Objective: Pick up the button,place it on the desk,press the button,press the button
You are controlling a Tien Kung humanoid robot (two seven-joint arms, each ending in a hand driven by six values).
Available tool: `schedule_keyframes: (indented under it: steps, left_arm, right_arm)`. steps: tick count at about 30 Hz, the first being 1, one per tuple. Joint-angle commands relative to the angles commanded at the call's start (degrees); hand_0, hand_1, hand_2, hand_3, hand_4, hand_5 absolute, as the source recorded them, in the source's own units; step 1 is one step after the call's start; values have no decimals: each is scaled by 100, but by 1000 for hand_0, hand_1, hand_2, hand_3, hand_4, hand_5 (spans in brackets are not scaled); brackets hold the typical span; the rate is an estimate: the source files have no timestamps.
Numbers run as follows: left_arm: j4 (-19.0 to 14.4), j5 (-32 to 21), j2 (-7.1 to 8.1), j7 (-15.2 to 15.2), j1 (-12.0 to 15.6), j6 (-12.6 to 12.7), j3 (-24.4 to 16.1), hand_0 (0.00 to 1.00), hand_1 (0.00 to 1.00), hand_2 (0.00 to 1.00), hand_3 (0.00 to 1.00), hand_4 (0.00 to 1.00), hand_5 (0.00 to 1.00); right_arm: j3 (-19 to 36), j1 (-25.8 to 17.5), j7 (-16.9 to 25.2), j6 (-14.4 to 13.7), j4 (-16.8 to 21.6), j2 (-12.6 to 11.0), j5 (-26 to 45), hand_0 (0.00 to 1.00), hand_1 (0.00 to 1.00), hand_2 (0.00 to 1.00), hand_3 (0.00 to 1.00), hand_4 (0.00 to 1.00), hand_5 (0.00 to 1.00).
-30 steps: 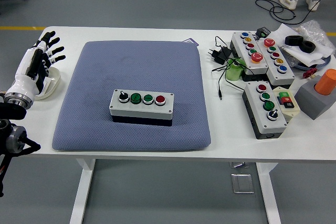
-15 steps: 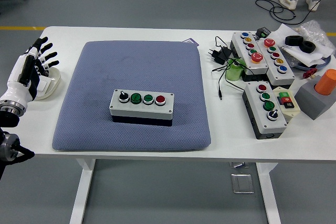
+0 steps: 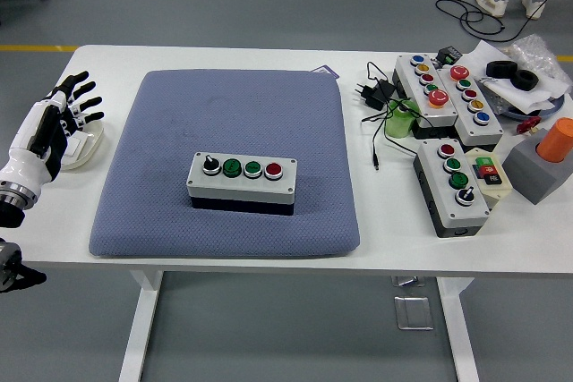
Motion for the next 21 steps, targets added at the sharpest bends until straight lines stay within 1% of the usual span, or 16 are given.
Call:
schedule_keyframes:
  steps: [5,12,13,21]
  left_arm:
    - [9,10,-17,9,19,18,-9,750,863,931,933,615,998]
    - [-9,40,-13,25,-32,38,-47,752,863,931,931,613,998]
    - [-12,42,-13,26,-33,41,-52,752,863,930,936,634,998]
    - [-32,56,-26,46,-12,59,-116,752,864,931,937,641,998]
  right_arm:
    - [-20,21,6,4,0,4,19,673,619,649,592,298,82]
    - [-49,67,21,8,0,11,98,673,620,649,592,298,83]
    - [-53,69,23,9,0,11,104,673,621,647,592,298,83]
    - [-116,83,55,17,0,12,193,674,619,648,593,298,83]
